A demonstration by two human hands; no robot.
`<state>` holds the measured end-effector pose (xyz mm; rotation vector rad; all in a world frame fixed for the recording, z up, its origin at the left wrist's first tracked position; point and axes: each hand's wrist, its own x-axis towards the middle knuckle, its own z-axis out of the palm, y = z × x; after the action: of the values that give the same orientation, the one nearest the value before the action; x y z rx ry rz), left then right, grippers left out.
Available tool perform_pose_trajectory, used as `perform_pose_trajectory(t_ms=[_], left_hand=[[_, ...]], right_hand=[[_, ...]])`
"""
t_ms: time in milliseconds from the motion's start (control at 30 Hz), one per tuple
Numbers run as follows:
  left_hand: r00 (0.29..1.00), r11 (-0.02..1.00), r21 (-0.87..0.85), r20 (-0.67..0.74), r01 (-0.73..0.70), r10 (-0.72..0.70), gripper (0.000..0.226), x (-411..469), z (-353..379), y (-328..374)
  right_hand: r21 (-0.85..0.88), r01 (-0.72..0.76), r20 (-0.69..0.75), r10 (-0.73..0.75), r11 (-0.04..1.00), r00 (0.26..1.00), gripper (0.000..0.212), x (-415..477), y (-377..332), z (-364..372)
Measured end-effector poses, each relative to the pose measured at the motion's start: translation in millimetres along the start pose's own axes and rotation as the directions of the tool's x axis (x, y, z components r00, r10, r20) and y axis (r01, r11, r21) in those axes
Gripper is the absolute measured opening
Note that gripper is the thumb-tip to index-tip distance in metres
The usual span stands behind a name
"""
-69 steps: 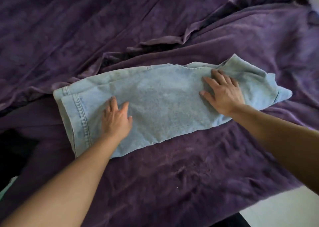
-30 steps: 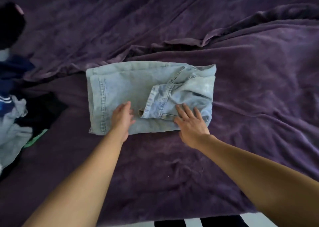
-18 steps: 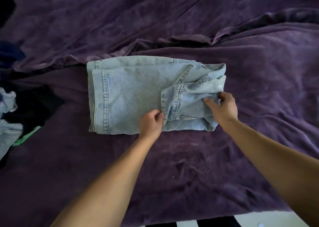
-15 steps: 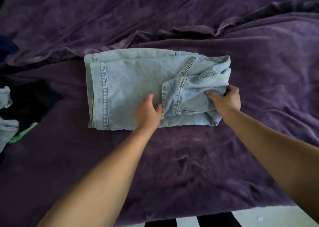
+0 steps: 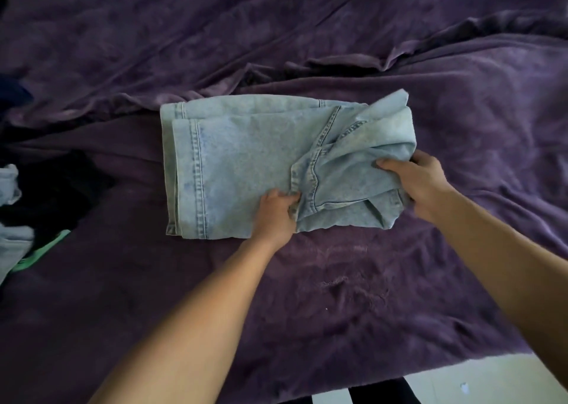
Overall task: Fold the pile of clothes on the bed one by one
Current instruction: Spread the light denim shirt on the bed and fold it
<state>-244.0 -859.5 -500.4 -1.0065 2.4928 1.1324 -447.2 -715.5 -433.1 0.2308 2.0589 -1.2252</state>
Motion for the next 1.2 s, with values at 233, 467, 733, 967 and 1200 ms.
perform_pose_trajectory(t_ms=[233, 467, 733, 967, 1200], left_hand=[[0.888, 0.615, -0.644, 0.273, 0.454, -0.37, 0.03, -22.6, -80.0, -19.6], [0.708, 0.421, -0.853, -0.089, 0.309, -0.701, 0.025, -63.4, -157.3, -104.3], [0.628, 0.904, -0.381, -0.66, 0.194, -0.413, 0.031, -71.0, -166.3, -124.1], [0.92, 0.939, 0.232, -0.359, 0.253, -0.16, 0.061, -7.9, -127.8, -99.8], [0.931, 0.88, 0.354, -0.291, 0.318, -0.22, 0.066, 29.8, -95.0, -138.7]], right_hand=[[-0.464, 0.408, 0.156, -0.38, 0.786, 0.912, 0.05, -85.8, -73.0, 85.6], [-0.581, 0.592, 0.483, -0.349, 0.558, 0.803, 0.048, -119.9, -70.9, 250.1], [-0.557, 0.756, 0.43, -0.66, 0.343, 0.616, 0.038, -103.7, -6.3, 223.9], [-0.787, 0.613, 0.52, -0.456, 0.073, 0.722, 0.064, -44.8, 4.7, 210.1], [-0.843, 0.523, 0.465, -0.316, 0.128, 0.827, 0.067, -7.7, 49.0, 232.6]])
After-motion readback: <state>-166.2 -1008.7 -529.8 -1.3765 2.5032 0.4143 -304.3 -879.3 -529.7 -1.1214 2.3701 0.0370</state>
